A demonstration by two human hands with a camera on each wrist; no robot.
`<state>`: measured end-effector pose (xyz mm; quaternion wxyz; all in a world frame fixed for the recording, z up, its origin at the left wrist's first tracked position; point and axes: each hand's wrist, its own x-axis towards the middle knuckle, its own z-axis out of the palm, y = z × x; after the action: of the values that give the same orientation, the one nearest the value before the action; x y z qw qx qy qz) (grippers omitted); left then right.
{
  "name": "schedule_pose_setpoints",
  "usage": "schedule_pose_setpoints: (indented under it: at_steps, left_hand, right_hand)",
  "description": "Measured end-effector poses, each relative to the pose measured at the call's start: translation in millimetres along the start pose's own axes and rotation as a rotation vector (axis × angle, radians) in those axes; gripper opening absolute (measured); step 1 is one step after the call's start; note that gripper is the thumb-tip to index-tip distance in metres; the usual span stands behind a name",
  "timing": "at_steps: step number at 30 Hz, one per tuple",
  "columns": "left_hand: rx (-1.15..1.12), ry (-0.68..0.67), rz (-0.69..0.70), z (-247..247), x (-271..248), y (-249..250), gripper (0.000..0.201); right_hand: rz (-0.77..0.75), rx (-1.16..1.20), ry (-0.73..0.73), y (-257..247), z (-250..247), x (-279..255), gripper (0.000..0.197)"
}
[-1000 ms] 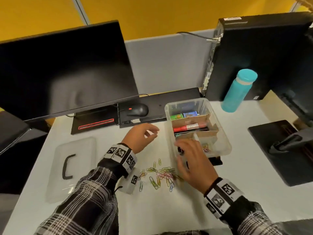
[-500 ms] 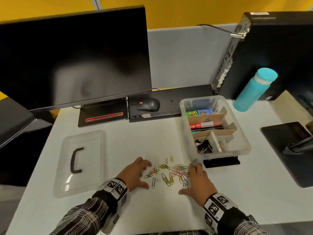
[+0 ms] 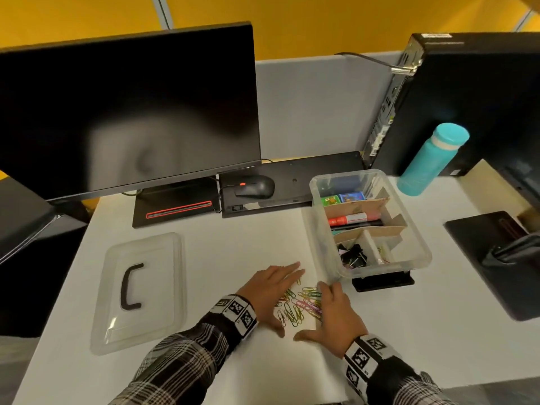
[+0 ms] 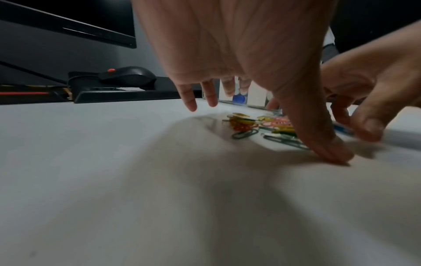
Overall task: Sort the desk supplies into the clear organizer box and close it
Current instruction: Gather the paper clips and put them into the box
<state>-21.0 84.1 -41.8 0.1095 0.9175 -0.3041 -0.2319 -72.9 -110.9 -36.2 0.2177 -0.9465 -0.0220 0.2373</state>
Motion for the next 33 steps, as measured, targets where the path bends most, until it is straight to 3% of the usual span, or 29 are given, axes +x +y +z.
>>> schedule_pose_setpoints:
  at_steps: [2, 8, 11, 14, 19, 22, 25, 33]
  left_hand:
    - [0.02, -0.045, 0.001, 1, 5, -2, 0.126]
    - [-0.064, 0.042, -0.027, 1, 4, -3, 0.067]
    - [-0.099, 0.115, -0.039, 4, -2, -2, 0.049]
    - [-0.116, 0.165, -0.088, 6, -8, 0, 0.037]
    - [-0.054, 0.19, -0.135, 3, -11, 4, 0.03]
    - [0.016, 0.148, -0.165, 1, -11, 5, 0.03]
    - [0.055, 0.133, -0.181, 0, -10, 5, 0.03]
    - [0.058, 0.164, -0.205, 0, -19, -6, 0.03]
  right_hand:
    - [0.03, -0.039, 0.001, -7, 3, 3, 0.122]
    - [-0.018, -0.009, 0.027, -19, 9, 9, 0.069]
    - [-0.064, -0.003, 0.059, -22, 11, 12, 0.045]
    - [-0.116, -0.051, 0.065, -25, 13, 17, 0.035]
    - [-0.188, -0.258, 0.12, -33, 9, 23, 0.03]
    - [-0.192, -0.35, 0.091, -33, 8, 27, 0.044]
    - [-0.247, -0.415, 0.108, -31, 6, 31, 0.044]
    - [-0.284, -0.335, 0.058, -23, -10, 24, 0.054]
